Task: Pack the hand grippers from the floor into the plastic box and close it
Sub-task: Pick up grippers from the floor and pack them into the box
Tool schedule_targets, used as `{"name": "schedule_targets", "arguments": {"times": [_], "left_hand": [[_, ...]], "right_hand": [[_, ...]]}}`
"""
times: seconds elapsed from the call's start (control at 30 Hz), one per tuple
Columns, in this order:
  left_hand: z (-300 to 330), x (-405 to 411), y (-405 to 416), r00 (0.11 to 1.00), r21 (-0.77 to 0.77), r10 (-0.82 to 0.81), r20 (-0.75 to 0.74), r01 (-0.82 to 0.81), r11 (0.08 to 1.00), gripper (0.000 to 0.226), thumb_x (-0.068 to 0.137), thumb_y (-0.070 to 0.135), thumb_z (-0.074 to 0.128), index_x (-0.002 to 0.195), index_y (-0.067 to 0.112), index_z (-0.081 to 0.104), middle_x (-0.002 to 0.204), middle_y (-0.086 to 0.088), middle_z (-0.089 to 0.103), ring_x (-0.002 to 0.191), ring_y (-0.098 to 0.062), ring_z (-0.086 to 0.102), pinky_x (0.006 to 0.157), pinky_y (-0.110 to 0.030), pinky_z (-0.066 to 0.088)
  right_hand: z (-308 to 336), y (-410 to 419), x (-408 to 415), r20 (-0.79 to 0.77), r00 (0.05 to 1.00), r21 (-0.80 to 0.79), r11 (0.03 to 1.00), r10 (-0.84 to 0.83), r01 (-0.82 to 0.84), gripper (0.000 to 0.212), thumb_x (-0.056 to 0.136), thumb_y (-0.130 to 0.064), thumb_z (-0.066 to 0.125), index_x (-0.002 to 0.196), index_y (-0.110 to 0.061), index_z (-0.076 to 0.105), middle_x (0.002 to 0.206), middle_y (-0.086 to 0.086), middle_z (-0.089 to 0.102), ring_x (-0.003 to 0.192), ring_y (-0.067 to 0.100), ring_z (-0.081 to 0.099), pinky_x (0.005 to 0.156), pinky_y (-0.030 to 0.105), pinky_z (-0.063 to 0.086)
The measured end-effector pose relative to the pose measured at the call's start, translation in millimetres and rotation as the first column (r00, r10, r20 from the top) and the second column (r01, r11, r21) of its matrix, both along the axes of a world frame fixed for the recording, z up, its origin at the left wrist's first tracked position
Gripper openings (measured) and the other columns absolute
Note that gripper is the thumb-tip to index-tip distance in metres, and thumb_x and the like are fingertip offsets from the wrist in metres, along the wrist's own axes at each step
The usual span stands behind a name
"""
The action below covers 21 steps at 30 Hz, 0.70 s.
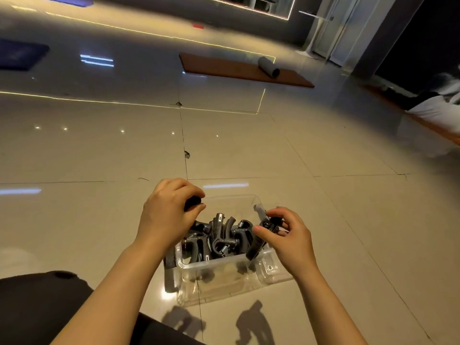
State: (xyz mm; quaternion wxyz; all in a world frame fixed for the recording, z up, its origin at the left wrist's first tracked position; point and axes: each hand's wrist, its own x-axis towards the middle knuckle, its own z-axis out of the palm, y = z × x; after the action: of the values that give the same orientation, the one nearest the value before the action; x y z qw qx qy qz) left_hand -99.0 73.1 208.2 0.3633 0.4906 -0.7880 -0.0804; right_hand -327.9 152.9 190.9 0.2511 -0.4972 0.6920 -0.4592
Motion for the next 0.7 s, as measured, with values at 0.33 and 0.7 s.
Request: {"name": "schedule_targets", "arguments": {"times": [0.33,0.7], "left_hand": [[-22.7,-0.9,26.5,0.966,0.082,0.257,0.023,-0.258,0.963,0.019,0.069,0.022,0.081,0.086,0.021,0.072,0.085,0.009,0.063,0.086,-0.011,0.051,0.071,-0.022,0.036],[-55.3,-12.7,31.8,0.896,0.197,0.440,0.056,-0.442,0.875,0.018,0.072,0.023,0.079,0.088,0.023,0.071,0.087,0.013,0.061,0.090,-0.012,0.051,0.074,-0.025,0.037]], "right_hand": [[-12.5,-52.3,-41.6,-0.082,0.928,0.095,0.930,0.362,-0.354,0.027,0.067,-0.030,0.083,0.088,-0.030,0.066,0.126,-0.011,0.051,0.115,0.009,0.053,0.088,0.023,0.045],[-47.2,-104.4,-49.9,-0.134,0.732,0.231,0.739,0.668,-0.633,0.027,0.072,-0.026,0.079,0.089,-0.035,0.060,0.143,-0.015,0.037,0.125,0.004,0.042,0.104,0.031,0.039]]}}
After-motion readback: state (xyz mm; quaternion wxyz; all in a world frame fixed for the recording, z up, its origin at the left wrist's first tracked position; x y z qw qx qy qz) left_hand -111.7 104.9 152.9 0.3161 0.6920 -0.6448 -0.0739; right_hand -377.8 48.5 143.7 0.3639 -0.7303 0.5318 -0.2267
